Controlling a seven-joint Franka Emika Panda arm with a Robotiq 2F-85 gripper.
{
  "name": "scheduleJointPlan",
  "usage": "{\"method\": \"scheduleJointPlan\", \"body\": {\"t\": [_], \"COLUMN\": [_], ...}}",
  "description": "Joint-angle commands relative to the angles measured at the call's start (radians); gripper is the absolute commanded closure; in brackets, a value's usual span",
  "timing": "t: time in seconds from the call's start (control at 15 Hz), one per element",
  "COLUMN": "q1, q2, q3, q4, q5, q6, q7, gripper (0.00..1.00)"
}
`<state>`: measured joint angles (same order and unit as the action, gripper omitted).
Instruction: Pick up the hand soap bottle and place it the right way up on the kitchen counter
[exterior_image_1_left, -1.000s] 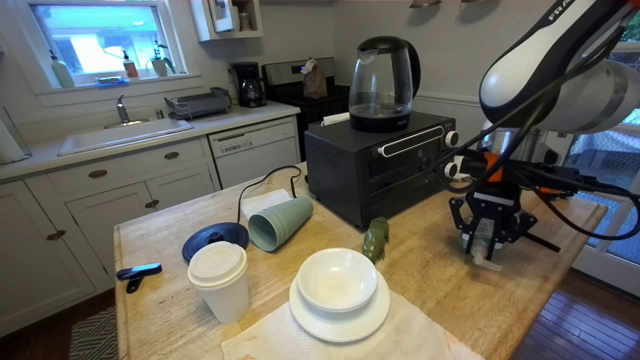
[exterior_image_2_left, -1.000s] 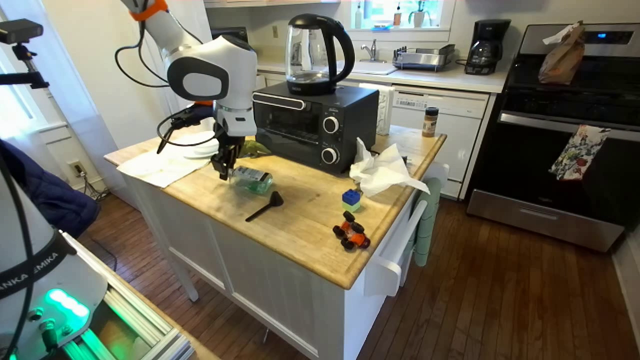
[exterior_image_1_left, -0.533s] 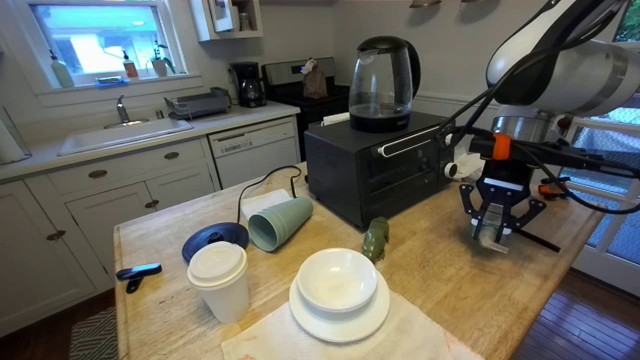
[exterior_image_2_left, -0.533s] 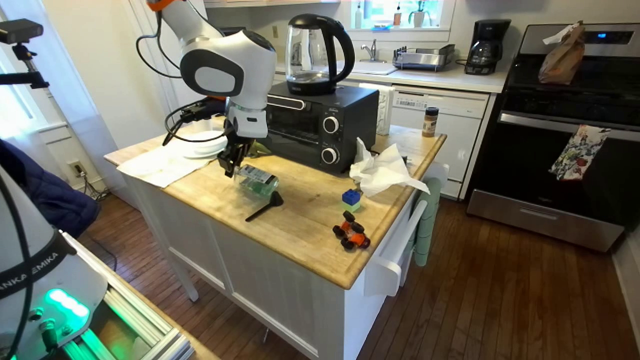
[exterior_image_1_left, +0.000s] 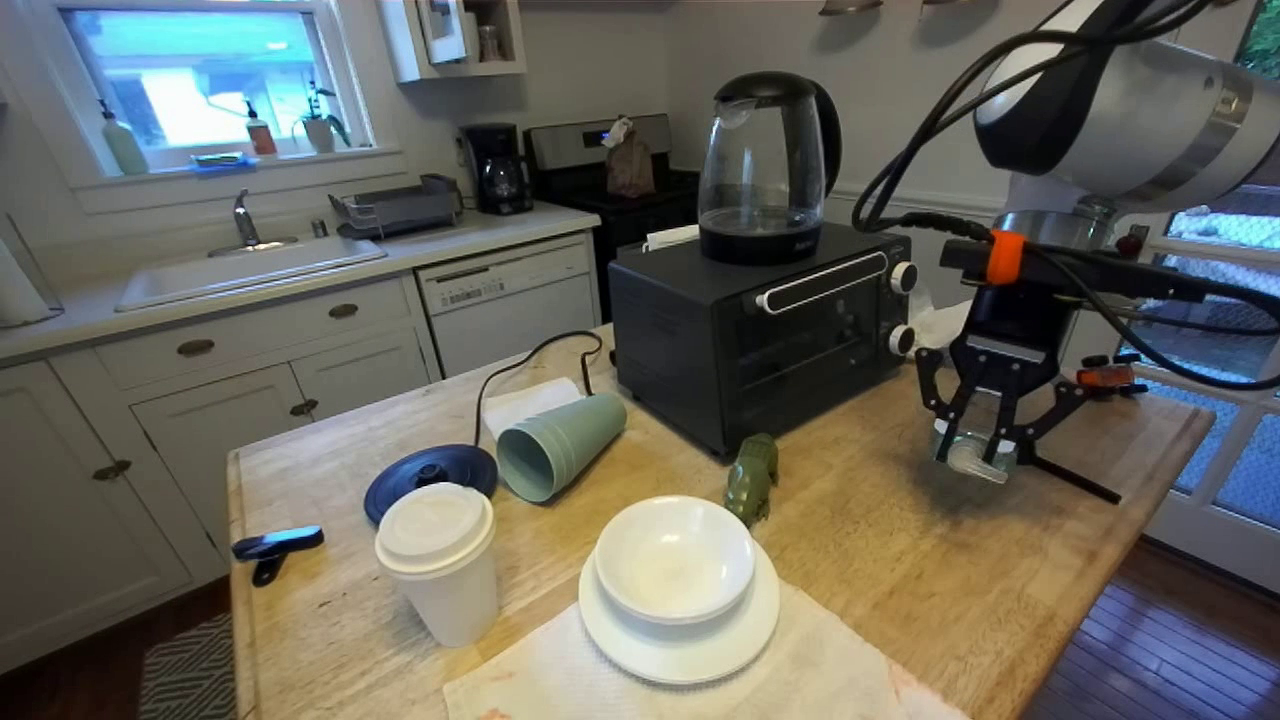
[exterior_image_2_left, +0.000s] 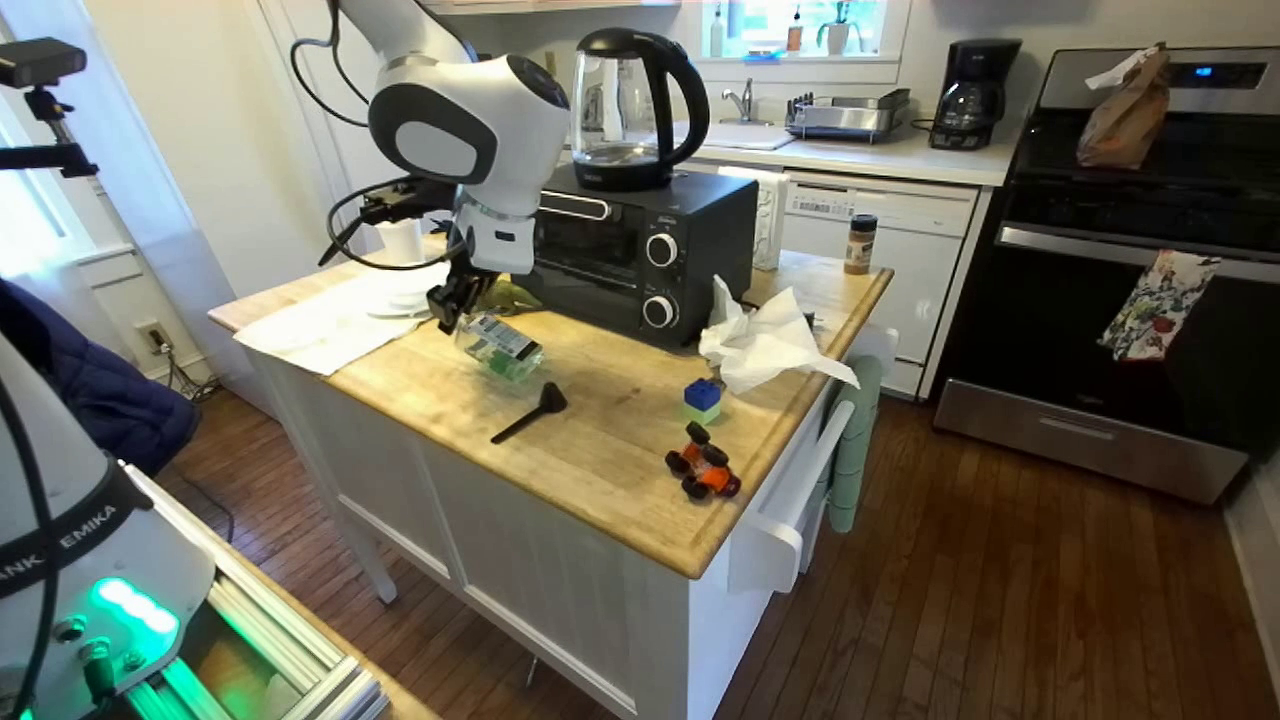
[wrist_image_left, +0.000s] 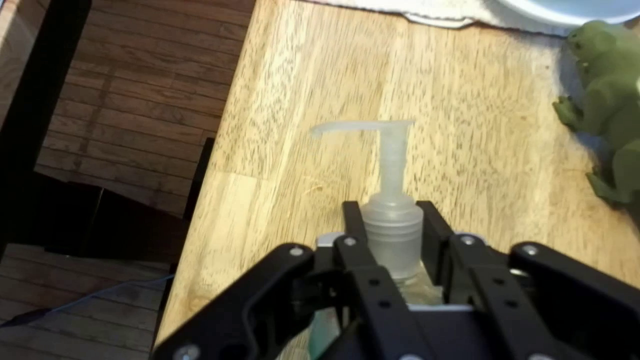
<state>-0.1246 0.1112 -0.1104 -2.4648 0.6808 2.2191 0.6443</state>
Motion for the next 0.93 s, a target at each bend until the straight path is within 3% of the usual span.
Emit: {"method": "scheduleJointPlan", "body": {"t": [0.0,0.87], "q1": [-0.03,-0.127], "q2": [-0.015,0.105], "q3": [-0.025,-0.125], "q4": [0.023,0.07], "q5": [0.097,0.331], "q6": [-0.117,-0.545], "q7": [-0.077,-0.286], "gripper": [0.92,0.92]}}
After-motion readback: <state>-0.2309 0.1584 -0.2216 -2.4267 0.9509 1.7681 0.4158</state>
